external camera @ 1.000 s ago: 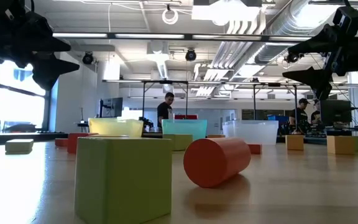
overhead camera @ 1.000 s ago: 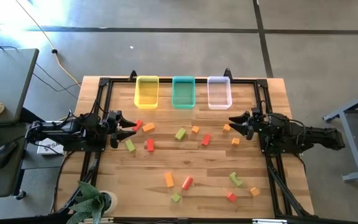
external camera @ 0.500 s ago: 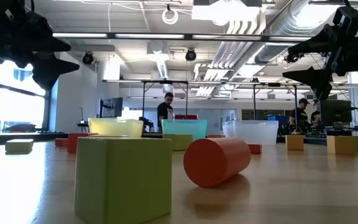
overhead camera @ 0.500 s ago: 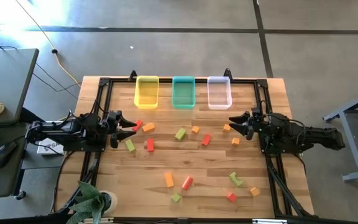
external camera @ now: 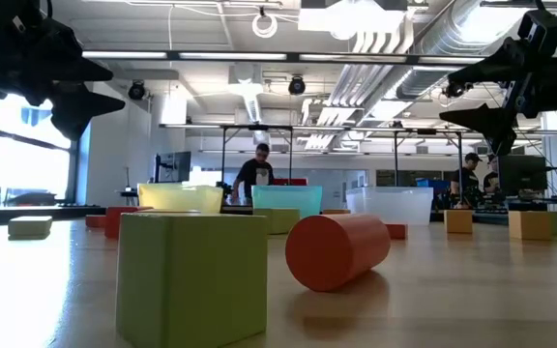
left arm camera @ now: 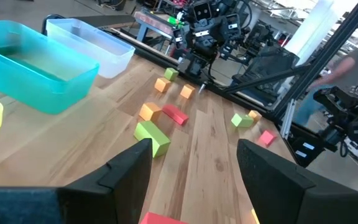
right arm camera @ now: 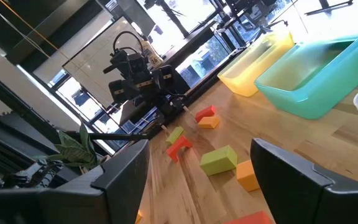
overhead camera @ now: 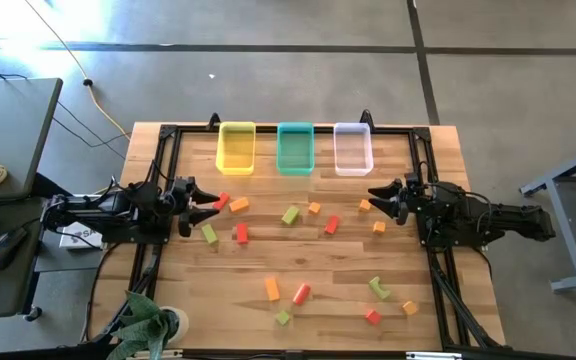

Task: Sort & place blocks by color
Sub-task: Put the yellow block into the yellow bin

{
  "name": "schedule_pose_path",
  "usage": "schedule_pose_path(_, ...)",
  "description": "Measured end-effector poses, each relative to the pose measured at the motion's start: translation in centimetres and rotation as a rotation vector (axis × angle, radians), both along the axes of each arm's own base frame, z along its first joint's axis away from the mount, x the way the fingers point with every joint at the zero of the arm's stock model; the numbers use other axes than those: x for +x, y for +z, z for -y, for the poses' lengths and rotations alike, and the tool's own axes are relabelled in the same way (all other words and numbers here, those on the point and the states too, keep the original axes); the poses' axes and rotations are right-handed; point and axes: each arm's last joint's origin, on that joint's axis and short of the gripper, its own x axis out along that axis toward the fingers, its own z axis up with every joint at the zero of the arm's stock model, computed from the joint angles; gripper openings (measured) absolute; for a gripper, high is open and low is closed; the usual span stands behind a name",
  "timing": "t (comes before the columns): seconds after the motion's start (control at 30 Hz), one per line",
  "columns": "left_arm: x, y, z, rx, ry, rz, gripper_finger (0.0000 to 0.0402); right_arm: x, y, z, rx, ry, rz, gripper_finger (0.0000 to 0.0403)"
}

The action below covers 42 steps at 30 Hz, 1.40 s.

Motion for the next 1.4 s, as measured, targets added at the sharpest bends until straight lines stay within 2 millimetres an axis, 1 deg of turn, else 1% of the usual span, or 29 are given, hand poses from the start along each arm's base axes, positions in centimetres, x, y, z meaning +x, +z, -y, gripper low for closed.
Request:
schedule_pose_path(0.53,0.0,0.0,0.1,-0.013,-0.024,0.003,0.0225,0.0,0.0,0.0,0.0,0.0,0.0,0.0268)
schedule_pose_path(0.67,0.1,0.3,0.0,-0.061,0.009,0.047,0.0225,0.0,0.0,0.0,0.0,0.0,0.0,0.0268)
schedule_pose_path(0.87,0.1,2.5,-0.2,-0.06,0.055,0.273,0.0225,0.0,0.0,0.0,0.0,0.0,0.0,0.0268)
schedule_pose_path(0.97,-0.1,3.6,-0.3,-0.016,0.106,0.318,0.0225,0.0,0.0,0.0,0.0,0.0,0.0,0.0268)
schedule_pose_path(1.1,-0.1,5.4,-0.5,0.085,0.19,0.292,0.0225,0.0,0.0,0.0,0.0,0.0,0.0,0.0268)
schedule_pose_path(1.2,0.3,6.9,-0.8,0.175,0.252,0.239,0.0225,0.0,0.0,0.0,0.0,0.0,0.0,0.0268)
schedule_pose_path(1.3,1.2,8.1,-1.0,0.251,0.289,0.149,0.0225,0.0,0.0,0.0,0.0,0.0,0.0,0.0268)
schedule_pose_path(1.4,2.4,8.9,-1.3,0.271,0.293,0.013,0.0225,0.0,0.0,0.0,0.0,0.0,0.0,0.0268)
